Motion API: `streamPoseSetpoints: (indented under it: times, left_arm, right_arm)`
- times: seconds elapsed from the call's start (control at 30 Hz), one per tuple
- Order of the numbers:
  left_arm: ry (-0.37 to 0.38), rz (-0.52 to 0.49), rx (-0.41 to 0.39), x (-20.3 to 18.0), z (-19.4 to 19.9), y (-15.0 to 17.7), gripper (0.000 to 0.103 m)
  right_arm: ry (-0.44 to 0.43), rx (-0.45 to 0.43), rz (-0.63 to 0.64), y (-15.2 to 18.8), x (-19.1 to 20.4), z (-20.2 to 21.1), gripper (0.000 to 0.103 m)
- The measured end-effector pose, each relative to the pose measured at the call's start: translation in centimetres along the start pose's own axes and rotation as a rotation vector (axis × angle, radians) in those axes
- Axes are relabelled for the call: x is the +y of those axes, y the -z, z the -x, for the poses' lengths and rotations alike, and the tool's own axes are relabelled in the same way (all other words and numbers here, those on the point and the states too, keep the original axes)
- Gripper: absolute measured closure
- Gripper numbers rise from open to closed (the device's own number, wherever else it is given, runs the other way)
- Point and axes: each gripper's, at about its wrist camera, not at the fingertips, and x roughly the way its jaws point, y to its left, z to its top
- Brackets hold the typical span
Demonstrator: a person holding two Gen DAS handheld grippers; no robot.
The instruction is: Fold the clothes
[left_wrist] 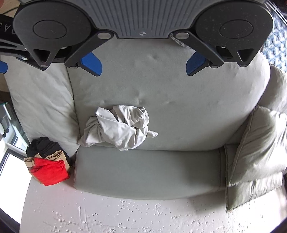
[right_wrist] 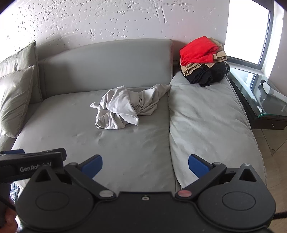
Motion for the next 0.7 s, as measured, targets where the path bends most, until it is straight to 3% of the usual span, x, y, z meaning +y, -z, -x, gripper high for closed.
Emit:
streamPoseSetpoints:
  times: [0.7]
  left_arm:
    - [-0.062, -0.029, -0.011, -0.57, -0.6, -0.18, 0.003]
  right_arm:
    - [-0.005, 0.029, -0.022, -0.18, -0.18, -0.8, 0.0]
